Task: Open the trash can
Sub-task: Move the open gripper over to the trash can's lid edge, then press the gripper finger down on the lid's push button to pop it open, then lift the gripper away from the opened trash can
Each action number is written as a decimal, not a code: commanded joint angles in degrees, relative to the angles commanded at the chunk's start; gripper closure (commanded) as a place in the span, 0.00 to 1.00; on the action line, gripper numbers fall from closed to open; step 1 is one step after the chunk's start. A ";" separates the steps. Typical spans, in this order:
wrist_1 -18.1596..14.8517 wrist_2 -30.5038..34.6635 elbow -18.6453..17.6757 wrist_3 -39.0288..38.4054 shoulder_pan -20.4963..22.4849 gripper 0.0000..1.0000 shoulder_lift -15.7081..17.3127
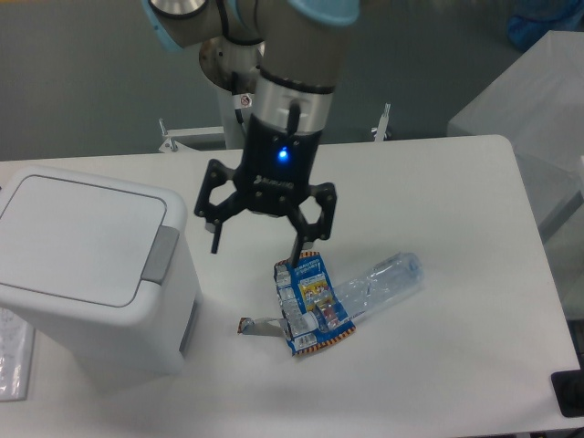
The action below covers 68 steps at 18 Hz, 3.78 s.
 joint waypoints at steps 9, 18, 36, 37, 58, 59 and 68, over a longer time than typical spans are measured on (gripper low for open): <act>0.00 0.18 -0.18 -0.26 -2.99 0.00 -1.23; -0.09 0.18 -0.36 -0.26 -3.17 0.00 -1.14; -0.09 0.26 -1.06 -0.09 -3.17 0.00 -1.23; -0.09 0.26 -1.06 -0.09 -3.17 0.00 -1.23; 1.75 0.26 1.84 0.53 -2.30 0.00 -1.23; 2.37 0.26 2.10 0.53 -1.51 0.00 -1.23; 3.34 8.96 -0.09 10.70 3.41 0.00 -2.02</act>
